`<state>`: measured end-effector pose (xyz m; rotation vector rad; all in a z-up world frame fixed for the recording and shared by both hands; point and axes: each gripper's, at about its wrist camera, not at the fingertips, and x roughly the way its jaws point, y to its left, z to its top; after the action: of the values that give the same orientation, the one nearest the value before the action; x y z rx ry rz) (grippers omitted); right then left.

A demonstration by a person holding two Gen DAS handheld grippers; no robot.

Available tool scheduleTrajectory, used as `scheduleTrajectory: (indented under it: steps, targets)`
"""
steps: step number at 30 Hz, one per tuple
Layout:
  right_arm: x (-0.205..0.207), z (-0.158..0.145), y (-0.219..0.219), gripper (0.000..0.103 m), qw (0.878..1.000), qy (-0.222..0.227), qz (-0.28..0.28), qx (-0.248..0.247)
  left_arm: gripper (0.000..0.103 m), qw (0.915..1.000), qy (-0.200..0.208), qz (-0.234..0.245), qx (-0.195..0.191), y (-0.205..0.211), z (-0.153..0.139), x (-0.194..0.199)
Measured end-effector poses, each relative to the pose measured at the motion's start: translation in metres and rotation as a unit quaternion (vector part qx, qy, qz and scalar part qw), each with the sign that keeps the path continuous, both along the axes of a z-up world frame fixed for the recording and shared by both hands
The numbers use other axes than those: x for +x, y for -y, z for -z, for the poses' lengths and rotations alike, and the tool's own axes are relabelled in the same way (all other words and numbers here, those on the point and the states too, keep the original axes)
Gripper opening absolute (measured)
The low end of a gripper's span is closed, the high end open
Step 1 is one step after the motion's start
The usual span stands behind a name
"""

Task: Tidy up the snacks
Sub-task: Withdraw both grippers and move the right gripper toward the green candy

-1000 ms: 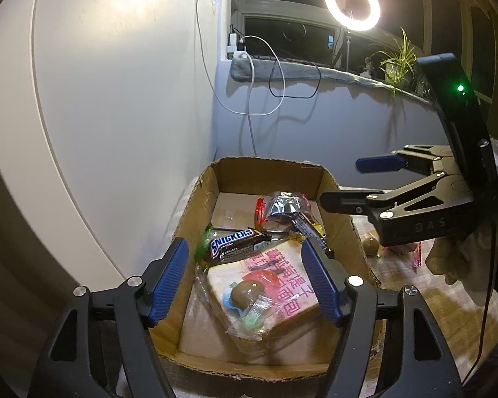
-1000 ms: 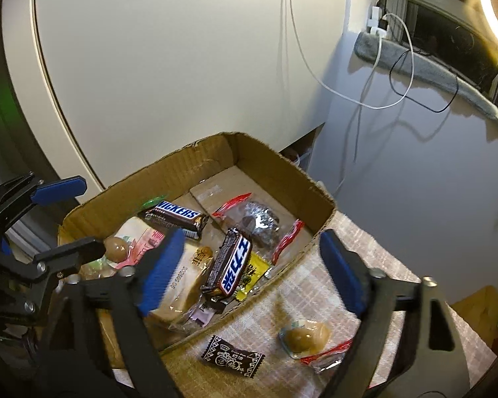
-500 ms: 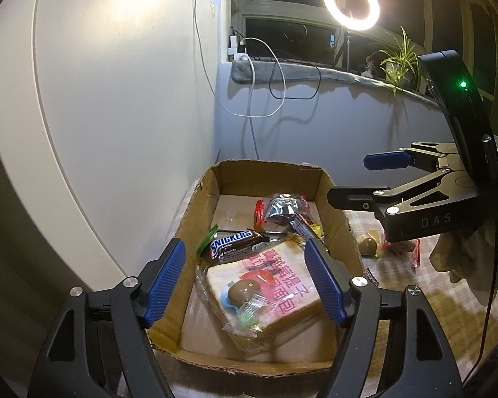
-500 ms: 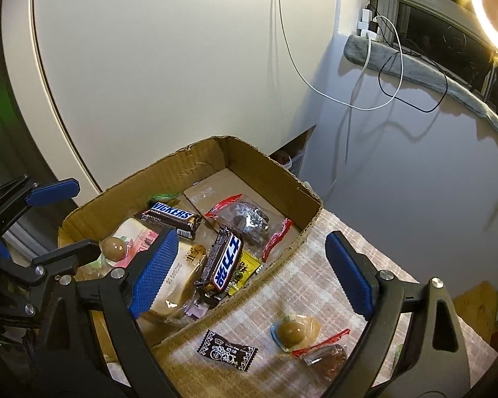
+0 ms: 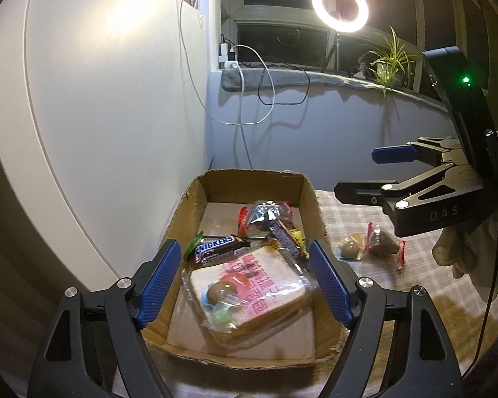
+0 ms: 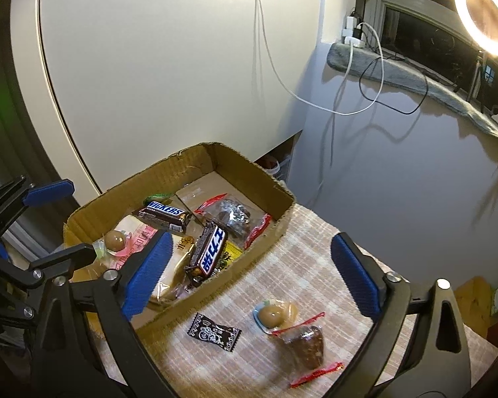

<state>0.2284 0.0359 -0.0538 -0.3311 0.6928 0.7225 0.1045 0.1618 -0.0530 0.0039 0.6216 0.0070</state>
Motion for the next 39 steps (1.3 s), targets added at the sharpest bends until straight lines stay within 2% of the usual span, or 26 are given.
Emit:
scheduleTrajectory:
  steps: [7, 14, 20, 34, 39]
  targets:
    - [-0.003, -0.007, 0.026, 0.101, 1.0, -0.001, 0.007, 0.008, 0.08, 0.9999, -0.004, 0.012, -0.009, 0.014, -0.002, 0.0]
    - [0.007, -0.004, 0.068, 0.101, 0.999, -0.025, 0.031, 0.018, 0.08, 0.9989, -0.014, 0.038, -0.023, 0.044, 0.002, 0.005]
    - [0.018, 0.007, 0.102, 0.101, 0.997, -0.063, 0.044, 0.025, 0.08, 0.9969, -0.028, 0.063, -0.04, 0.073, 0.011, 0.011]
    - [0.039, 0.042, 0.177, 0.101, 0.989, -0.079, 0.127, 0.02, 0.08, 0.9868, -0.089, 0.095, -0.097, 0.126, 0.041, 0.04]
    - [0.045, 0.064, 0.179, 0.083, 0.988, -0.087, 0.128, -0.003, 0.08, 0.981, -0.123, 0.097, -0.114, 0.139, 0.057, 0.057]
